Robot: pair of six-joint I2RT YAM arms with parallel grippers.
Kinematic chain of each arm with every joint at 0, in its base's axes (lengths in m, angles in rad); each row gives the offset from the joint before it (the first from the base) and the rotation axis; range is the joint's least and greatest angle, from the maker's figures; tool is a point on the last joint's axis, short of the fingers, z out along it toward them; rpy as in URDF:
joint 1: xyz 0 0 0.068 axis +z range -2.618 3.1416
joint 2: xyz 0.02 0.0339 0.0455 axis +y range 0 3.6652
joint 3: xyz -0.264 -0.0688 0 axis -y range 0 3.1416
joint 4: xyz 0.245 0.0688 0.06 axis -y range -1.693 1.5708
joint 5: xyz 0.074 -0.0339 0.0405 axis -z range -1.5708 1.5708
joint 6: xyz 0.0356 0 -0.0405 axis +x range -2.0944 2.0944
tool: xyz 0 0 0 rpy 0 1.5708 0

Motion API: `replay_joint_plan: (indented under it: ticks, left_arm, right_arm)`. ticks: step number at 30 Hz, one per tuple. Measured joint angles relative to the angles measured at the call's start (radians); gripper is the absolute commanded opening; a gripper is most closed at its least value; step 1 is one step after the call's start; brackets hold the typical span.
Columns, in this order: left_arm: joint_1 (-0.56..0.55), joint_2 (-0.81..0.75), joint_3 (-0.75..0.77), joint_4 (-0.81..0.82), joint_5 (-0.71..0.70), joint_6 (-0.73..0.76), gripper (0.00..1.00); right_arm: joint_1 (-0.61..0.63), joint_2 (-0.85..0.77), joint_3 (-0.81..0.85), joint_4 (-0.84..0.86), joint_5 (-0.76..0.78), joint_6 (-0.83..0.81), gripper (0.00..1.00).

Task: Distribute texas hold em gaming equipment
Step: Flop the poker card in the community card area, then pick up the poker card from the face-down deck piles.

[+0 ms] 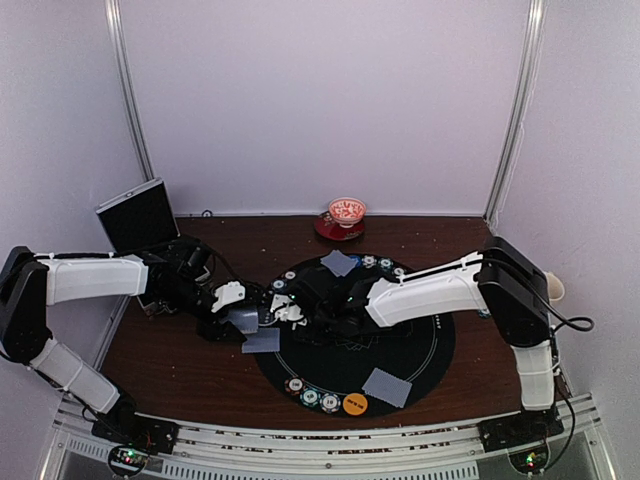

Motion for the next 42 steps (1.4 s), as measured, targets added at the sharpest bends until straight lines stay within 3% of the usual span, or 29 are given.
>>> replay_joint_plan:
  ticks: [5,11,15,24,33,42]
  left_arm:
    - [0.000,-0.002,0.000,0.000,0.000,0.000,0.58]
    - [0.000,-0.005,0.000,0.000,0.003,0.000,0.58]
    - [0.000,-0.005,0.000,0.000,0.003,0.000,0.58]
    - [0.000,-0.005,0.000,0.000,0.004,0.000,0.58]
    - [0.000,-0.005,0.000,0.000,0.006,0.000,0.58]
    - [0.000,-0.005,0.000,0.000,0.006,0.000,0.58]
  right_arm:
    - [0.018,-0.018,-0.009,-0.008,0.002,0.022,0.83]
    - [0.023,-0.106,-0.053,-0.007,0.015,0.084,0.98]
    - [0.007,-0.196,-0.093,0.002,-0.010,0.148,1.00]
    - [-0.092,-0.329,-0.204,0.187,-0.228,0.523,1.00]
    - [-0.124,-0.158,-0.268,0.500,-0.531,0.995,1.00]
    - [-0.125,0.003,-0.268,0.775,-0.741,1.258,0.97]
